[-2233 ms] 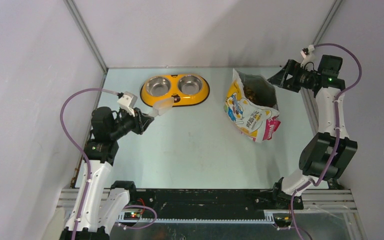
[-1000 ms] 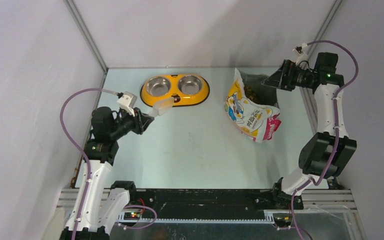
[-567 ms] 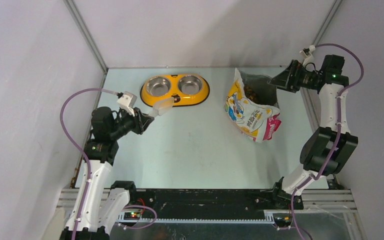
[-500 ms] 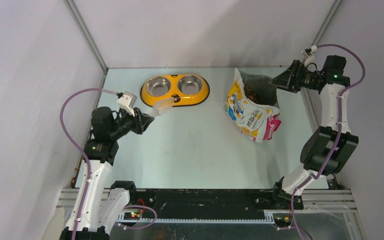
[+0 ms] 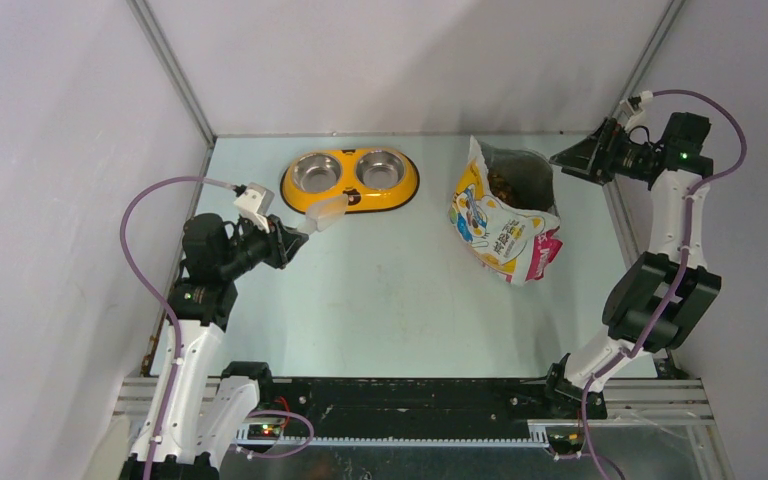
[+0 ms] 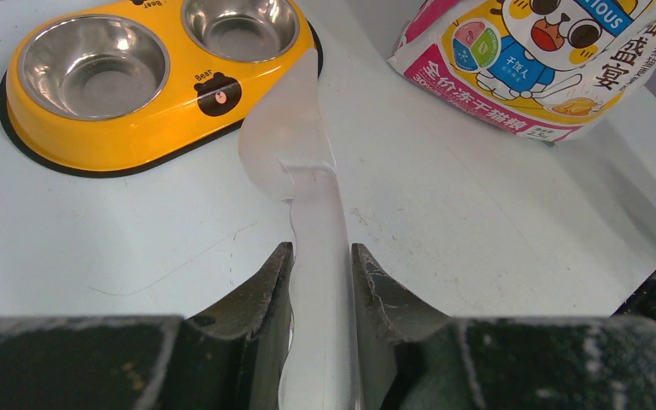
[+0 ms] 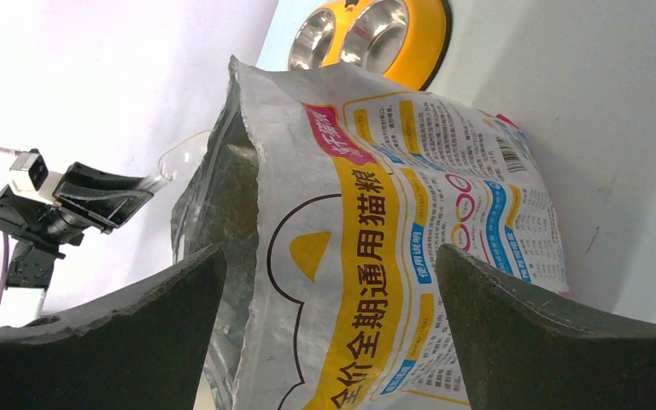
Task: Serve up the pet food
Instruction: Pick up the pet food bag at the center of the board.
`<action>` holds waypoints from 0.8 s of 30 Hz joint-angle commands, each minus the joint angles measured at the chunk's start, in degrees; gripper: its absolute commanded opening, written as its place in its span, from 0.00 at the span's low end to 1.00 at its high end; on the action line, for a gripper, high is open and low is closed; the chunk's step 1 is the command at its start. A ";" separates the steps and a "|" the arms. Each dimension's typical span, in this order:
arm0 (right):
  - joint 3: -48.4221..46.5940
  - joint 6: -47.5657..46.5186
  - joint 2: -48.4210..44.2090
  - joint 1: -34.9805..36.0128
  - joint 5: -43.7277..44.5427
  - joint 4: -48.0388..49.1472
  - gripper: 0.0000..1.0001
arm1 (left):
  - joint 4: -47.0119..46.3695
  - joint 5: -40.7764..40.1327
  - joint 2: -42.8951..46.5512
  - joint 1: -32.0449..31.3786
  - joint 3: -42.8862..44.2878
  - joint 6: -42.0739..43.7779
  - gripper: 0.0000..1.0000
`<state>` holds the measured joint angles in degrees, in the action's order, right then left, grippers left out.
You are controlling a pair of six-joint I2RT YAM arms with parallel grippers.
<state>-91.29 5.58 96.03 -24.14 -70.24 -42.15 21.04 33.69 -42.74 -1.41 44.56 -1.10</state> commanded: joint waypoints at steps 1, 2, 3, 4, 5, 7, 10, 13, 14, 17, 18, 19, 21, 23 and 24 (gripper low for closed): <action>-0.54 0.57 0.38 -0.42 -0.40 1.72 0.96 | -2.80 1.38 0.32 0.53 -0.17 -0.47 0.00; -0.62 0.57 0.56 -0.44 -0.32 1.68 0.95 | -2.81 1.38 0.31 0.57 -0.17 -0.43 0.00; -0.63 0.52 0.65 -0.51 -0.25 1.60 0.95 | -2.78 1.44 0.29 0.54 -0.17 -0.45 0.00; -0.64 0.49 0.72 -0.53 -0.21 1.62 0.95 | -2.76 1.41 0.29 0.54 -0.17 -0.45 0.00; -0.65 0.44 0.82 -0.66 -0.17 1.63 0.95 | -2.80 1.44 0.29 0.53 -0.17 -0.46 0.00; -0.65 0.40 0.94 -0.91 -0.16 1.63 0.95 | -2.84 1.52 0.29 0.53 -0.21 -0.55 0.00; -0.84 0.51 1.24 -1.43 -0.46 1.56 0.94 | -2.89 1.62 0.21 0.53 -0.22 -0.50 0.00; -0.97 0.48 1.35 -1.67 -0.36 1.46 0.93 | -2.95 1.66 0.20 0.53 -0.20 -0.52 0.00; -0.99 0.48 1.37 -1.69 -0.30 1.46 0.93 | -2.90 1.67 0.16 0.53 -0.19 -0.51 0.00; -0.92 0.48 1.53 -1.73 0.02 1.46 0.93 | -2.94 1.73 0.12 0.53 -0.21 -0.58 0.00; -0.91 0.55 1.62 -1.71 0.19 1.46 0.93 | -2.98 1.73 0.09 0.53 -0.19 -0.61 0.00; -0.91 0.56 1.88 -1.70 0.28 1.46 0.92 | -2.99 1.79 0.10 0.53 -0.18 -0.63 0.00; -0.87 0.65 2.24 -1.70 0.43 1.45 0.91 | -2.96 1.89 0.11 0.53 -0.19 -0.68 0.00; -0.88 0.67 2.54 -1.58 0.57 1.39 0.91 | -3.00 1.82 0.11 0.53 -0.25 -0.72 0.00; -0.90 0.66 2.61 -1.38 0.77 1.35 0.91 | -2.97 1.82 0.11 0.53 -0.25 -0.69 0.00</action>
<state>-91.29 5.72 97.80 -25.61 -69.91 -41.85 21.02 33.89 -42.74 -1.41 44.56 -1.13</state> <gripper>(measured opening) 0.912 0.304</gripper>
